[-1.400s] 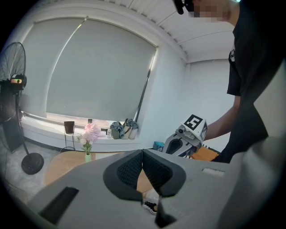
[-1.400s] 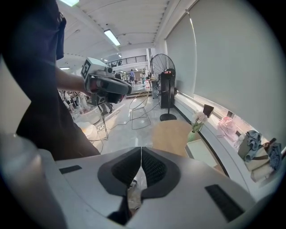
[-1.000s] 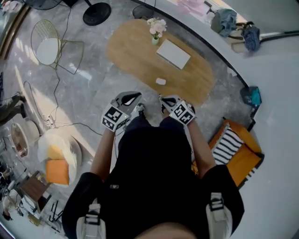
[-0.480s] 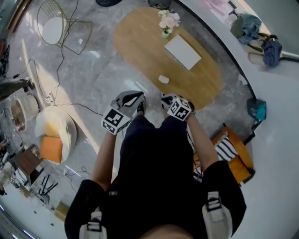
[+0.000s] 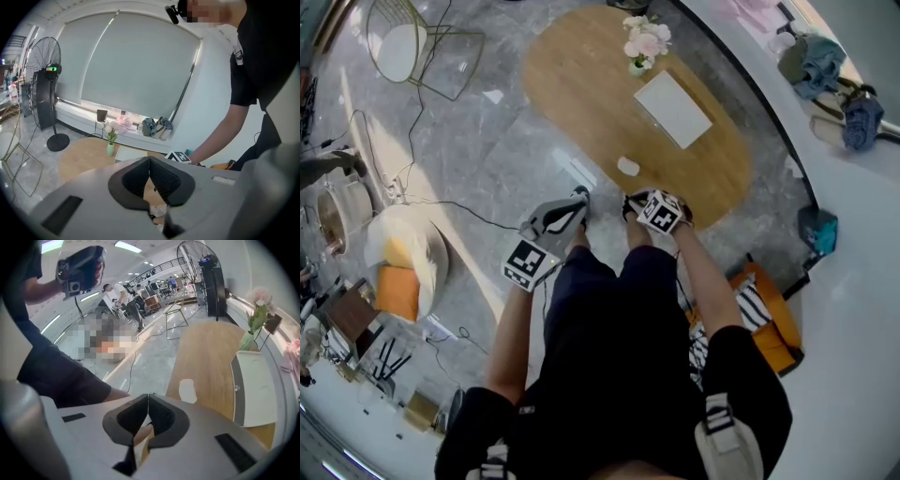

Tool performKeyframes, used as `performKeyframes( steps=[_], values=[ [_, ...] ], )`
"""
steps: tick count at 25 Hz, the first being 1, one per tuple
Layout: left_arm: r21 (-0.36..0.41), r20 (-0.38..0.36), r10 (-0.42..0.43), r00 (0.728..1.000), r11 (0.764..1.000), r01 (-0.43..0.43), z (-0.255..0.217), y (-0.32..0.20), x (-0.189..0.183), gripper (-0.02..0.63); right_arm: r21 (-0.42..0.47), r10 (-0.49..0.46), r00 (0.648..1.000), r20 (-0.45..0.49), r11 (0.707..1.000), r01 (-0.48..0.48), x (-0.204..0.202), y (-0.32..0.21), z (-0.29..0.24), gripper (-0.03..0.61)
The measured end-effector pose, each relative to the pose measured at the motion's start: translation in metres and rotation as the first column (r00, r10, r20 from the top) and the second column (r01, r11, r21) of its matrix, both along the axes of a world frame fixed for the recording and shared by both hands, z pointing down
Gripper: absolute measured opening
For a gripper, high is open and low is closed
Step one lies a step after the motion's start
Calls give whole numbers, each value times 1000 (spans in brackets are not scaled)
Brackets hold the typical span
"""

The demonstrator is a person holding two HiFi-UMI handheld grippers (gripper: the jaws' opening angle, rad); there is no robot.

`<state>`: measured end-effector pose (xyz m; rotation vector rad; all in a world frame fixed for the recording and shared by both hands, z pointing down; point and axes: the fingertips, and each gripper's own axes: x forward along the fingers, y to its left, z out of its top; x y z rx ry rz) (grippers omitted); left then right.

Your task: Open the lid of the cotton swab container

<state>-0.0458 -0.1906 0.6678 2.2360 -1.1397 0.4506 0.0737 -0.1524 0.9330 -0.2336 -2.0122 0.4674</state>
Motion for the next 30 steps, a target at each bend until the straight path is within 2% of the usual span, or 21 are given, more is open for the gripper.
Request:
performKeyframes(
  steps=[3,6,9,12,15,20,30],
  values=[
    [-9,-4,-5,1000,1000,5,9,-1,-1,2,-11,21,999,-36,1000,-22,2,-6,22,-3],
    [-43,-15,-17,1000,999,16,19,3,-3,2,21,46,998,-50,999,-45,0,-16,43,-3],
    [-45,-15,-16,1000,999,16,26,6,-6,2,56,71,995,-76,996,-67,3,-25,62,6],
    [-66,-22,-30,999,997,28,34,11,-7,2,100,103,990,-100,991,-93,4,-39,76,54],
    [-82,-29,-34,999,996,32,40,16,-5,2,169,134,985,-106,979,-115,1,-53,86,128],
    [-92,-36,-40,999,995,37,47,21,0,2,252,137,982,-133,963,-100,1,-63,109,247],
    [-124,-26,-53,998,991,50,62,29,-8,2,306,105,981,-165,951,-51,-16,-69,136,270]
  ],
)
